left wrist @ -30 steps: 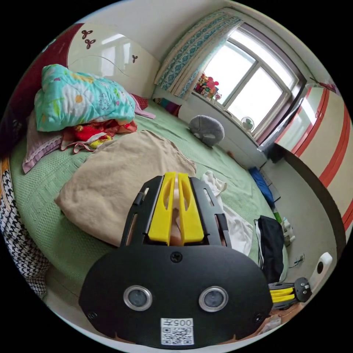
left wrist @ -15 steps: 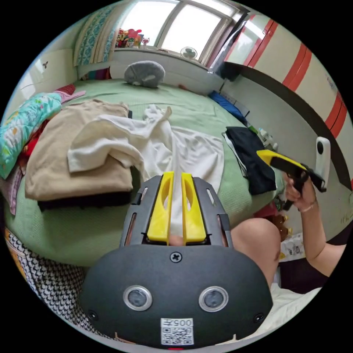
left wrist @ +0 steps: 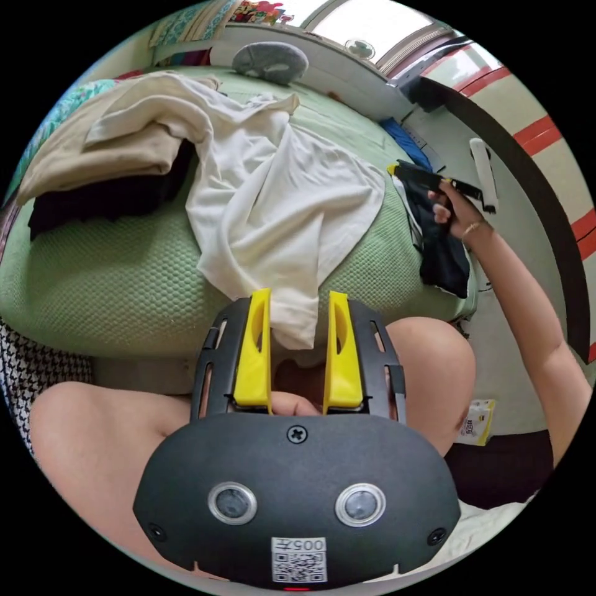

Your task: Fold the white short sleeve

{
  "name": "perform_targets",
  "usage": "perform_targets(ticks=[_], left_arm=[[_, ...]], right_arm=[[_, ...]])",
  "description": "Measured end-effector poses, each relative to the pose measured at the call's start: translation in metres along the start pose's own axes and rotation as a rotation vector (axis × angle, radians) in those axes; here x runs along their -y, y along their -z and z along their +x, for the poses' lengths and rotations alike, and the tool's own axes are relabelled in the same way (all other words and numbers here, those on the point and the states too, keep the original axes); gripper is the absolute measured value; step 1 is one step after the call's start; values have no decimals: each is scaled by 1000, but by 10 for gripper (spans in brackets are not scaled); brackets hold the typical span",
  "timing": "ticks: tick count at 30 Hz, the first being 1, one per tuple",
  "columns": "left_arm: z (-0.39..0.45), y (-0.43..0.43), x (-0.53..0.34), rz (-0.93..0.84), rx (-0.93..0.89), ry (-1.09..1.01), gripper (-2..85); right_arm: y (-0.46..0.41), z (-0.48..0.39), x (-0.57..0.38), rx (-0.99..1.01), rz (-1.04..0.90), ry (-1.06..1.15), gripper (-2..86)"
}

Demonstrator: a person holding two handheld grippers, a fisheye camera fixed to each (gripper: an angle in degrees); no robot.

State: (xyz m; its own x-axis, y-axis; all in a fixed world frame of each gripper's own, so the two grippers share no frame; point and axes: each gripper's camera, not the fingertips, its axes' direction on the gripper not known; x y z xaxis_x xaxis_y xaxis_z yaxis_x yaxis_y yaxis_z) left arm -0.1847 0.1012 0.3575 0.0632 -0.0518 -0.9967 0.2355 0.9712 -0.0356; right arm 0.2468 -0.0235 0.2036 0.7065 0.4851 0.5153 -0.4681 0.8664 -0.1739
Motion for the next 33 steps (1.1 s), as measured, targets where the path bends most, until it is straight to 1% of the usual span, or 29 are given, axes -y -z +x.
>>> perform_targets(ticks=[3,6,8,9,11,12,14,15,19,23,28,33], left_arm=[[-3,-7,0,-20,-25,19,132],[-5,-7,3,-33,22,12,106],[-13,-5,5,-39,-6,14,86],[-15,-4,5,-42,-18,20,83],[-26,0,7,-52,-78,63,73],[-28,1,8,-56,-93,75,70],[-32,8,10,-71,-126,89,59],[-32,10,11,-71,-127,86,55],[-19,44,18,-19,-165,-2,40],[-8,100,24,54,-122,-77,34],[-17,167,19,144,-135,-81,29],[-35,217,6,157,-187,-84,27]], right_arm=[[-23,12,25,-26,-41,-5,115],[-48,20,43,-60,-107,4,111],[-71,26,48,-57,-198,14,92],[-72,29,48,-45,-193,3,86],[-69,43,42,-2,-148,-92,57],[-68,45,40,11,-136,-111,49],[-58,51,34,51,-119,-129,5],[-55,53,32,59,-119,-138,2],[-17,60,15,81,-100,-136,-9],[41,69,-10,92,-63,-114,-10],[113,85,-48,99,-36,-98,-10],[174,104,-103,213,-56,-112,-10]])
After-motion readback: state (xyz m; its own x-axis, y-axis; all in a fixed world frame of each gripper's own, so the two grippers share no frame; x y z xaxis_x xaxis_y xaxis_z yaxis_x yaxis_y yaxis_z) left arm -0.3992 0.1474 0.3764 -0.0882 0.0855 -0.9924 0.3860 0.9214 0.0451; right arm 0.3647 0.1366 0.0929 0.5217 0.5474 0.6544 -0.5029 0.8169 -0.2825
